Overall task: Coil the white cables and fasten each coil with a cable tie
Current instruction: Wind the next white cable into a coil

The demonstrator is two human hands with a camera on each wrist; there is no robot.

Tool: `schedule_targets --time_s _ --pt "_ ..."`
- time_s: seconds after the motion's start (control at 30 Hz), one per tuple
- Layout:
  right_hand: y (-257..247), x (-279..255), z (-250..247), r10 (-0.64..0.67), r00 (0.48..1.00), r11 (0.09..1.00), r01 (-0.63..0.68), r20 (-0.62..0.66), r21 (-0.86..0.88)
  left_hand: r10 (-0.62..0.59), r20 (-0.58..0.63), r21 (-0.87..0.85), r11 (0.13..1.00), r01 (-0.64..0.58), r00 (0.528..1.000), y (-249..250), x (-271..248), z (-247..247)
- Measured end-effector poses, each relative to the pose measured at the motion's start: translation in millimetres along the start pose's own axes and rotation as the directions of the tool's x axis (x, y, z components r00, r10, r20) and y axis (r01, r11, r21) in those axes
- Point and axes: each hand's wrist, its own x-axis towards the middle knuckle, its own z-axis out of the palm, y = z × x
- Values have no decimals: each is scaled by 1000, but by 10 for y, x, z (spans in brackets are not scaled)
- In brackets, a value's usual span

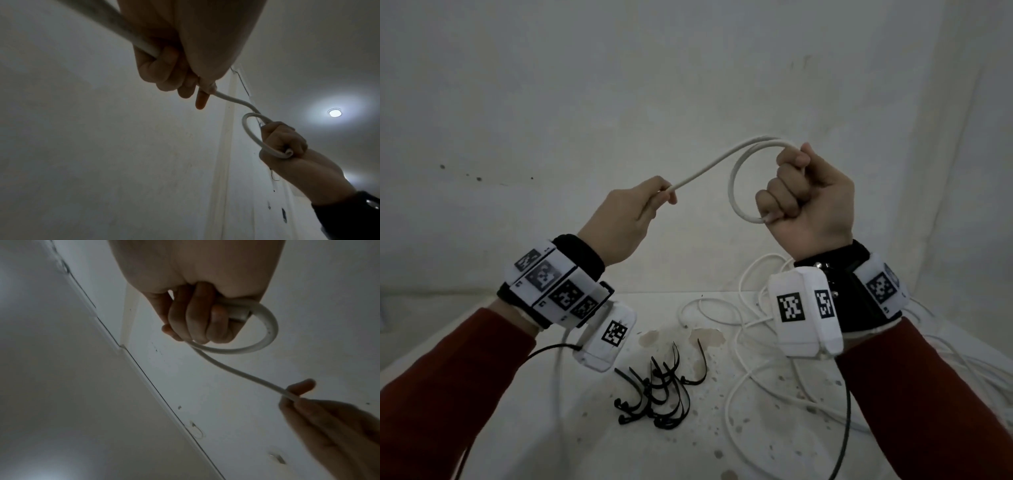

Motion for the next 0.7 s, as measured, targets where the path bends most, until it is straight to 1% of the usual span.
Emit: schedule_targets --time_s 0.07,0.13,0.27,0.33,0.4,0.5,0.57,0.63,0.7 --pt "-86 15 -46 -48 999 988 46 14 149 -26 6 15 1000 26 1000 -100 -51 29" --pt "-150 21 -78 -72 997 968 71 -4 239 -35 -2 48 998 35 999 -193 -119 68" --pt "-87 -6 -84 -131 985 965 153 -111 212 -17 -63 120 992 24 998 -297 -198 167" --pt "-53 -4 -101 -178 974 940 210 -140 269 -43 -76 162 985 55 996 -357 -220 216" --pt "-61 18 -131 -227 959 904 273 -171 329 -43 -69 251 966 59 997 -397 -258 255" --pt "-62 67 -164 -272 941 875 329 -200 355 52 -18 442 896 -39 998 -290 -332 304" --pt "-36 111 -173 -289 932 874 351 -219 336 121 62 521 843 -136 991 -175 -370 340" --pt "3 173 -180 -306 922 898 362 -238 250 173 142 547 807 -222 975 -92 -383 374" --pt "65 242 -187 -315 919 925 354 -237 141 206 180 565 779 -272 962 -33 -385 408"
